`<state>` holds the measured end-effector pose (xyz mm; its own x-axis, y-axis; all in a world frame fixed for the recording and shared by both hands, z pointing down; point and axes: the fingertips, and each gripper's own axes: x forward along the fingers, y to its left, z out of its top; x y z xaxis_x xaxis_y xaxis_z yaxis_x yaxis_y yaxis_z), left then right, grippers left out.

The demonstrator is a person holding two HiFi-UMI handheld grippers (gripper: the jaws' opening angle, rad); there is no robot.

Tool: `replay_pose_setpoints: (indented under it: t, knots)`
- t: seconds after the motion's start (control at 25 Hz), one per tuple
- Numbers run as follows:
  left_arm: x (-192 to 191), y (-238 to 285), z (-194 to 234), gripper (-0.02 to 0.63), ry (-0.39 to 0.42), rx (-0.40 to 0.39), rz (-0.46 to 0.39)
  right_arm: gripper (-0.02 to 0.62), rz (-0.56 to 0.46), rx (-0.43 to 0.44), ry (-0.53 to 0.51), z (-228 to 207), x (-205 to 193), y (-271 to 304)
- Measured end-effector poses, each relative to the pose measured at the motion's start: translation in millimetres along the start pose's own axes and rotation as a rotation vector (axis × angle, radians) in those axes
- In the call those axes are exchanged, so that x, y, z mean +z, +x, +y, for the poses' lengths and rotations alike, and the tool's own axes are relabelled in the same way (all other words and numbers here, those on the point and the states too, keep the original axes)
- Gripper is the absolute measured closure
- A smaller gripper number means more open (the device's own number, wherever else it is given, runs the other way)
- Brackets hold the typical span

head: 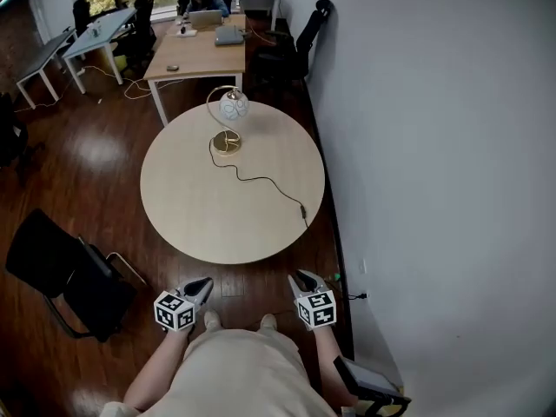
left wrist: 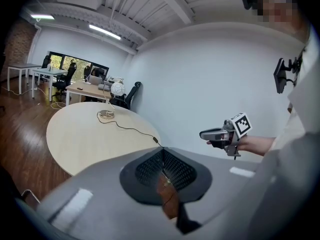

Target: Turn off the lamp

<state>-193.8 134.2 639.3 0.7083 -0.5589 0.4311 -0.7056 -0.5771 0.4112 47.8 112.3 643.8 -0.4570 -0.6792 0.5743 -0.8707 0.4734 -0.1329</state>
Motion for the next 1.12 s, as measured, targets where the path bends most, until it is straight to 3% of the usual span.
replay_pose_setpoints:
  t: [0.48, 0.84, 1.12]
  knots:
    - [-8.0, 1.8, 19.7, 0.618, -0.014, -0.045, 0.016, 0.519, 0.005, -0.004, 0.014, 14.9, 5.7, 21.9]
    - [-18.1, 5.0, 20.4, 0.618, -0.001, -0.044, 0.033, 0.525, 0.052, -0.004, 0.023, 23.2, -15.0, 24.5]
    - [-16.1, 8.8, 12.3, 0.617, 0.021, -0.049, 0.019, 0.530, 0.024, -0.069, 0.069, 3.3, -10.8, 27.2]
